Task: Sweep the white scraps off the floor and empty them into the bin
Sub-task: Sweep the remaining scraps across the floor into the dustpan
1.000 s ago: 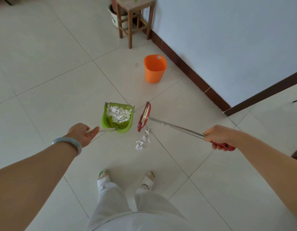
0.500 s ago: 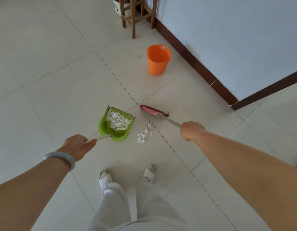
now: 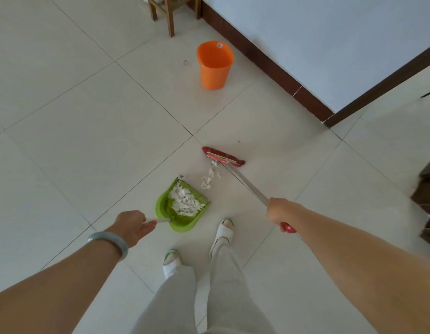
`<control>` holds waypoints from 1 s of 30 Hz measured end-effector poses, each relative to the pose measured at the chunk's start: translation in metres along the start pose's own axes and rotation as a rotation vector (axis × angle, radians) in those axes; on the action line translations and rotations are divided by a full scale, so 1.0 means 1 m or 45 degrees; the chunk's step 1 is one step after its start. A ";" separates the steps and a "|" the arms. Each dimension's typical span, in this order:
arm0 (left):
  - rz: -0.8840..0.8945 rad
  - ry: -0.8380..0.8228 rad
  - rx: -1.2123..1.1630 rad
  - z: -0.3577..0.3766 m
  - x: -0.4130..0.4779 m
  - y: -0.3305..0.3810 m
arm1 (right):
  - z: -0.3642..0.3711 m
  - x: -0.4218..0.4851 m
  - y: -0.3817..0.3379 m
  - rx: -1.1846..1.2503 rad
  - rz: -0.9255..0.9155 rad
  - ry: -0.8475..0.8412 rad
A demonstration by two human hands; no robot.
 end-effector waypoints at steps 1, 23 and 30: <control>-0.043 0.010 0.143 0.003 -0.006 0.000 | 0.012 -0.003 -0.005 0.033 -0.020 0.003; 0.208 0.039 0.554 0.028 -0.046 0.051 | 0.113 -0.140 0.005 0.301 -0.154 -0.279; 0.181 0.025 0.682 0.036 -0.055 0.055 | 0.088 -0.131 0.027 0.407 -0.151 -0.170</control>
Point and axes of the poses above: each hand's wrist, its own x-axis towards the middle knuckle, its own z-axis out of the palm, y = z × x, the point moved 7 cm from there along x, towards the middle knuckle, and after that the axes turned 6 degrees about y, right-handed, at the moved point
